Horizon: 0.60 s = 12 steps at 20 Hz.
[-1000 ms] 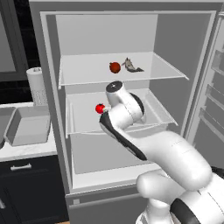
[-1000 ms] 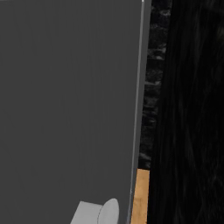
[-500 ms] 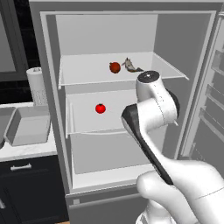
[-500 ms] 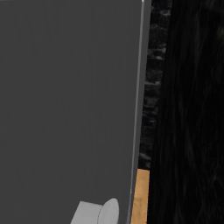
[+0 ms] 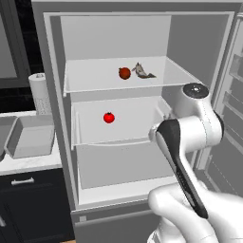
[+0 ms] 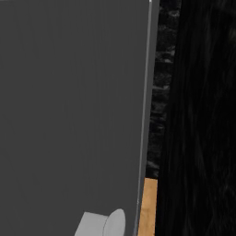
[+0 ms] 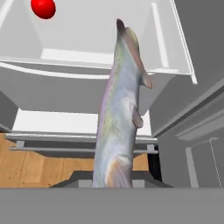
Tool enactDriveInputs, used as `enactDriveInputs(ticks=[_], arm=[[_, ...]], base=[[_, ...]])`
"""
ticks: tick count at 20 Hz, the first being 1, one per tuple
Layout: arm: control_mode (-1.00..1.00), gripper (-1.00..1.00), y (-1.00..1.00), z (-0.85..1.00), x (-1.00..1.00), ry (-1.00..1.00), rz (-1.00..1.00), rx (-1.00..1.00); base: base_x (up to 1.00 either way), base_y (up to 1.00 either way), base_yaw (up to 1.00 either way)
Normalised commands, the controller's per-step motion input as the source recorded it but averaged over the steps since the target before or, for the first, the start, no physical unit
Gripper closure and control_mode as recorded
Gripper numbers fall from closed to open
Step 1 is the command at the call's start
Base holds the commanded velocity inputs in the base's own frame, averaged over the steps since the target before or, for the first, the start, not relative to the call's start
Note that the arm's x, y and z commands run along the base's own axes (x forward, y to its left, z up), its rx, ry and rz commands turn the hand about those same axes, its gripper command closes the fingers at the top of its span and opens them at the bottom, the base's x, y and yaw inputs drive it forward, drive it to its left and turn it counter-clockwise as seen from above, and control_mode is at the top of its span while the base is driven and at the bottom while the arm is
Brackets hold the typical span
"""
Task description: Place one tomato and one fish in each tupperware on the nearby counter, to pack two identical lunches.
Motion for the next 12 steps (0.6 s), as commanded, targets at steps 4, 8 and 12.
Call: enactDriveInputs(ticks=[4, 8, 12], arm=[[-1.0, 1.0, -0.04, 0.03, -0.05, -0.07, 0.01, 0.0], [1.0, 1.0, 0.1, 0.0, -0.11, -0.03, 0.0, 0.0], [1.0, 1.0, 0.0, 0.0, 0.0, 0.0, 0.0, 0.0]], base=[[0.0, 0.0, 0.0], [-0.24, 0.28, 0.01], [-0.5, 0.86, 0.04]])
